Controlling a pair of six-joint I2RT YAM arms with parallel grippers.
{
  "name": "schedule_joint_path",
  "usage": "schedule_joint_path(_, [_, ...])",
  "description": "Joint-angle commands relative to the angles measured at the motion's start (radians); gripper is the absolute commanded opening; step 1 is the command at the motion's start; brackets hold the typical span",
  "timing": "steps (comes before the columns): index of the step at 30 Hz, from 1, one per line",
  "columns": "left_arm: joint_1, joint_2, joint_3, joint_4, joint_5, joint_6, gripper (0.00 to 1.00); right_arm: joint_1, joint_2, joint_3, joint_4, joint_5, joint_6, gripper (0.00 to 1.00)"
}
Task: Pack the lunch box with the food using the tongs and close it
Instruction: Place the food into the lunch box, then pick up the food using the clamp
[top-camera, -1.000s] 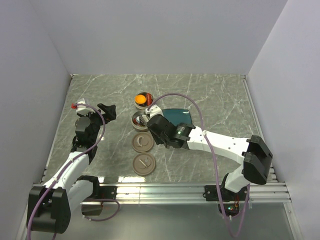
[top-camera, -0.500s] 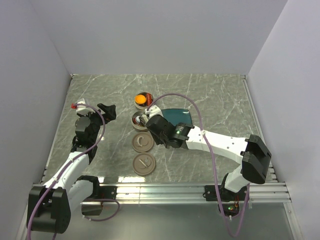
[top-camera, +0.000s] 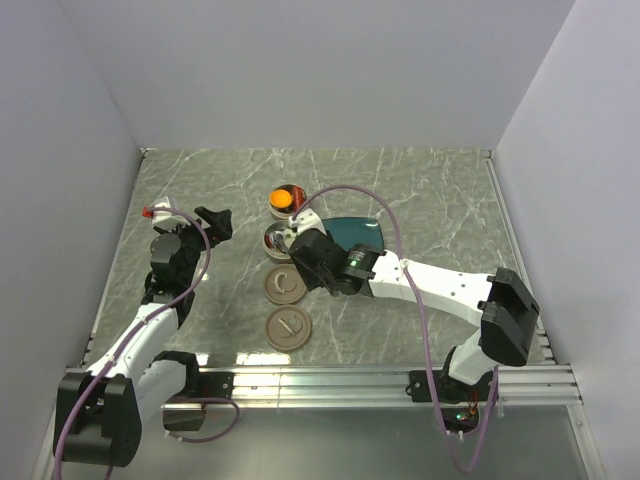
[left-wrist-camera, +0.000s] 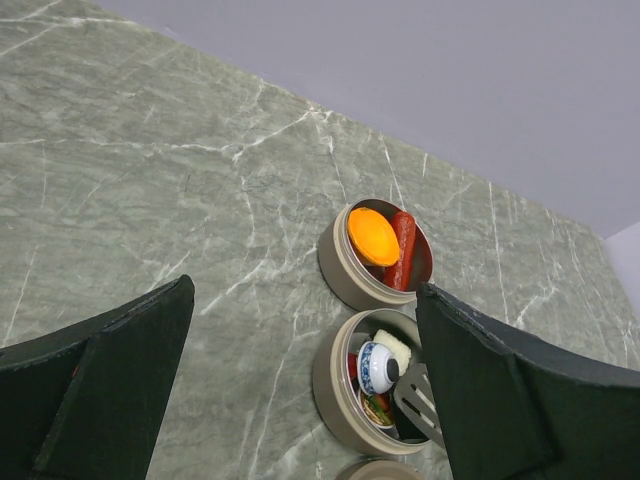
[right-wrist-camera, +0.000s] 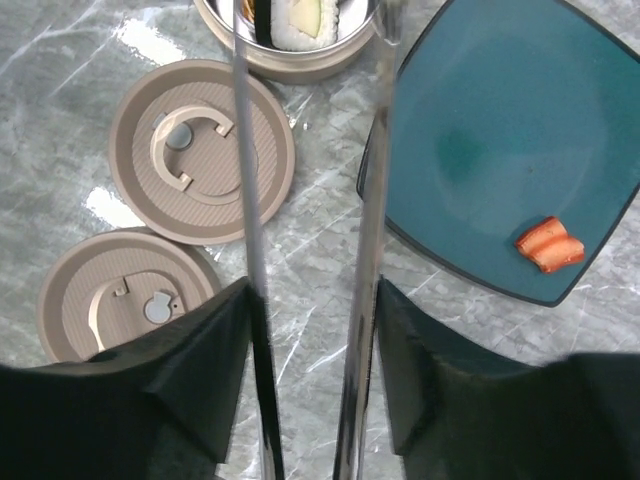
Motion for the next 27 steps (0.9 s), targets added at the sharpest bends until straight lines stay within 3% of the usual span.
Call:
schedule_joint_path(1, [0.004, -0.009, 0.019, 0.037, 0.001, -0.003, 0.99, 0.005, -0.039, 0.039, 0.013, 0.038, 0.002, 0.60])
schedule_joint_path(15, [0.004, -0.006, 0.021, 0.037, 0.003, -0.003, 0.99, 0.006, -0.201, -0.035, -0.018, 0.136, 0.053, 0.61])
schedule_joint_path(27, [0.003, -0.005, 0.022, 0.037, 0.006, -0.002, 0.99, 0.014, -0.427, -0.268, -0.254, 0.244, 0.346, 0.61])
